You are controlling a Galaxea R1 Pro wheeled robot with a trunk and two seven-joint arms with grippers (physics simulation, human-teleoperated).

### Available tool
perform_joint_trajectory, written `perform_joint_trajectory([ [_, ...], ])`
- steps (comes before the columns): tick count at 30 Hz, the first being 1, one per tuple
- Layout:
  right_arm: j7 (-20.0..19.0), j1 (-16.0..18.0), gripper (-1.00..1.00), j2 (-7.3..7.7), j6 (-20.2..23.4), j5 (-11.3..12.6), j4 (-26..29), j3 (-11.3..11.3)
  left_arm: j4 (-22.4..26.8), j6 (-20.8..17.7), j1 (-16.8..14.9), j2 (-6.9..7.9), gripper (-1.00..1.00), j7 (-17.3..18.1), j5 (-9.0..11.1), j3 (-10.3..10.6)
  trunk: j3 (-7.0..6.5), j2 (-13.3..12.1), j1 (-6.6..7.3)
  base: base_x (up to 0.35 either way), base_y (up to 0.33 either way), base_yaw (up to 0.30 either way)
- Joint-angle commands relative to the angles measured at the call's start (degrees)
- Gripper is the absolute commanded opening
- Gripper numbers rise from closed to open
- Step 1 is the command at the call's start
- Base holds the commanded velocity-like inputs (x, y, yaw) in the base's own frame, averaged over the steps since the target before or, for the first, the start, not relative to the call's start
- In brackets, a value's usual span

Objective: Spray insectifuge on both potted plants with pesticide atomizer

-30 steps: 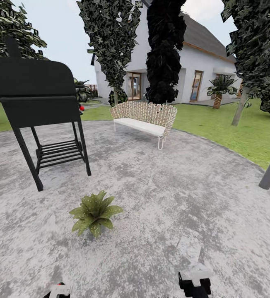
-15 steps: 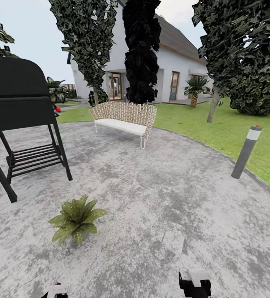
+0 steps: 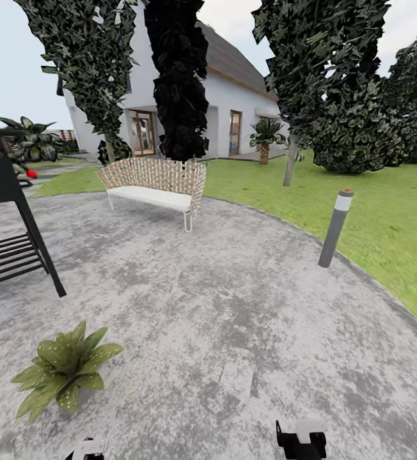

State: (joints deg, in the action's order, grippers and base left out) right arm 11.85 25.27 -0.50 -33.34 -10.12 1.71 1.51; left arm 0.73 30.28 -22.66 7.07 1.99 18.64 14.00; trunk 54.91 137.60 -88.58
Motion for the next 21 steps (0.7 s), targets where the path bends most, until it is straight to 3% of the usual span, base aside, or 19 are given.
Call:
perform_joint_trajectory([
  [1,0.5,0.0,1.00,-0.03,-0.1,-0.6,-0.1,0.2,0.0,0.2,0.0,0.03,-1.00,0.2,0.6,0.4,0.05,0.0,-0.02,0.321,-0.034,-0.300],
  [6,0.5,0.0,1.00,-0.03,-0.1,-0.6,-0.1,0.2,0.0,0.2,0.0,0.04,-1.00,0.2,0.7,0.4,0.05,0.0,-0.02,0.300,-0.009,-0.300],
  [15,0.5,0.0,1.00,-0.03,-0.1,-0.6,0.0,0.2,0.1,0.2,0.0,-0.04,-1.00,0.3,0.5,0.5,0.05,0.0,-0.02,0.039,0.000,-0.300],
  [21,0.5,0.0,1.00,-0.04,-0.1,-0.6,-0.1,0.2,0.1,0.2,0.0,-0.03,-1.00,0.2,0.7,0.4,0.05,0.0,-0.02,0.265,0.000,-0.300],
])
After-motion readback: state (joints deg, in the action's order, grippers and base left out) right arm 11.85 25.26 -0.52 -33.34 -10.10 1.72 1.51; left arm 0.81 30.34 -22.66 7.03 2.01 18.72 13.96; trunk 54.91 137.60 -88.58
